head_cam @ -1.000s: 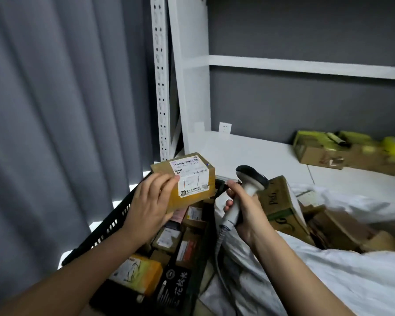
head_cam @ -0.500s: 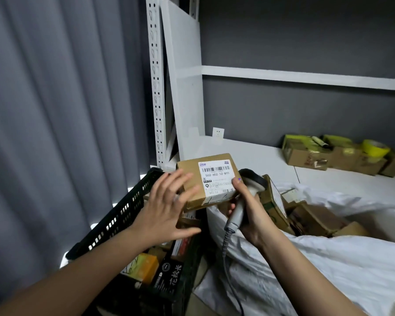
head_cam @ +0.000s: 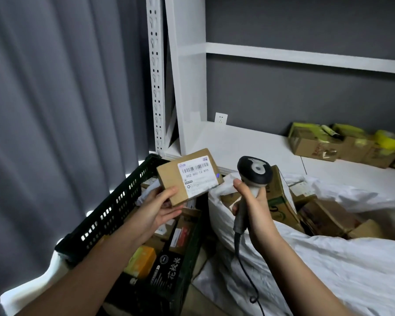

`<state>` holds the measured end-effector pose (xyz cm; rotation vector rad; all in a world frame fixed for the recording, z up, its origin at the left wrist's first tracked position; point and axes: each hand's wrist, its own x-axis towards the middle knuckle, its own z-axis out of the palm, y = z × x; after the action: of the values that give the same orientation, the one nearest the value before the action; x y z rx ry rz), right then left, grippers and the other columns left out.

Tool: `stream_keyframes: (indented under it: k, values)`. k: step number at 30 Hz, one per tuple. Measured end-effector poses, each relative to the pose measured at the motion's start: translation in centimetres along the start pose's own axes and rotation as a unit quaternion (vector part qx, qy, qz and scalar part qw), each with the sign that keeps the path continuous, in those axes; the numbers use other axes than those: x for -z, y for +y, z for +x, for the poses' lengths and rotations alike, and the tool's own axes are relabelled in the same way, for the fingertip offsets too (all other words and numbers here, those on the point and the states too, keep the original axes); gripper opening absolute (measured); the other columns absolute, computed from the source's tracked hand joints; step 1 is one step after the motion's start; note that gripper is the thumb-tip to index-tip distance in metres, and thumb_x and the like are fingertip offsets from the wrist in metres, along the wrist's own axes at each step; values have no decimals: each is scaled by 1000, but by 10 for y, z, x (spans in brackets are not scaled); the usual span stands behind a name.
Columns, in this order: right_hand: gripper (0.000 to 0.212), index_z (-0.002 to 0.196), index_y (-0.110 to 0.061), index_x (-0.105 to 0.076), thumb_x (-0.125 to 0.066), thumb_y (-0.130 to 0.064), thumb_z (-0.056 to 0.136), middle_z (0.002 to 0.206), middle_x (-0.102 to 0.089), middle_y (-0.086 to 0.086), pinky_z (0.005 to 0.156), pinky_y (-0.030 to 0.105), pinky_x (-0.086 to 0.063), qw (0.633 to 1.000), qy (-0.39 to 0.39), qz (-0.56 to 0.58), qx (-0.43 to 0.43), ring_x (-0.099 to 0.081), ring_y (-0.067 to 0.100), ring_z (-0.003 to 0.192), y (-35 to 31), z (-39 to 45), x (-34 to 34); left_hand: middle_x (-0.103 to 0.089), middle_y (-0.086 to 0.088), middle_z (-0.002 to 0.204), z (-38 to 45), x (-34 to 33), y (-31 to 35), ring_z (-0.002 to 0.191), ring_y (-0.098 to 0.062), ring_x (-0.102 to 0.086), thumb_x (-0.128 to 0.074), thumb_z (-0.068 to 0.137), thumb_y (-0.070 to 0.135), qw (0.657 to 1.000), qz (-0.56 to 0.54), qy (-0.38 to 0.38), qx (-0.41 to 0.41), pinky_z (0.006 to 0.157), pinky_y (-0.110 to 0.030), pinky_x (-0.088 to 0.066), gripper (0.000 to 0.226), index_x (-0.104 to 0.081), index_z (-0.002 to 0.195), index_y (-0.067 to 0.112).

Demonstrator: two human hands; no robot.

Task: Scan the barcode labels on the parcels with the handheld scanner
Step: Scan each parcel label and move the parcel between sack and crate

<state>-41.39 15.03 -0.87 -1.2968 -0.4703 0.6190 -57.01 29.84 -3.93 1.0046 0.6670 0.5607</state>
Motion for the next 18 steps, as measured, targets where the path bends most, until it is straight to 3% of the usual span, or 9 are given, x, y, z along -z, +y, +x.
stream_keyframes:
  k: [2, 4, 7, 14, 18]
  values:
    - [21, 107, -12, -55, -66, -19, 91, 69, -57, 5, 44, 26, -35, 999, -5, -36, 6, -43, 14, 43, 0, -3, 3, -63, -9, 120, 10, 7, -2, 107, -28, -64, -73, 72, 26, 999, -17, 31, -5, 94, -36, -51, 69, -42, 133, 16]
    - [16, 100, -6, -54, -64, -15, 92, 59, -53, 6, 45, 27, -30, 998, -27, -59, 6, -37, 15, 39, 2, -6, 3, -63, -7, 120, 17, 8, -2, 109, -24, -63, -73, 77, 20, 998, -29, 50, -7, 91, -33, -52, 60, -45, 130, 16]
    - [26, 90, -7, -50, -69, -23, 83, 50, -44, 6, 43, 25, -29, 995, -84, -54, -11, -33, 16, 37, 4, -12, -1, -64, -6, 119, 26, 9, -5, 111, -21, -61, -70, 85, 14, 997, -7, 77, -14, 97, -35, -50, 35, -51, 113, 20]
    - [31, 60, -4, -45, -59, -22, 81, 48, -36, 16, 40, 25, -29, 981, -189, -49, 2, -28, 18, 35, -3, -24, 3, -67, -4, 110, 34, 14, -3, 107, -19, -62, -70, 84, 11, 994, -16, 105, -10, 103, -37, -46, 26, -53, 101, 22]
    - [37, 51, -7, -44, -57, -23, 82, 47, -33, 15, 40, 23, -30, 977, -201, -69, 3, -28, 17, 33, -6, -26, 7, -67, -5, 111, 33, 16, -3, 104, -17, -63, -70, 83, 10, 994, -21, 108, -16, 97, -32, -49, 31, -54, 109, 18]
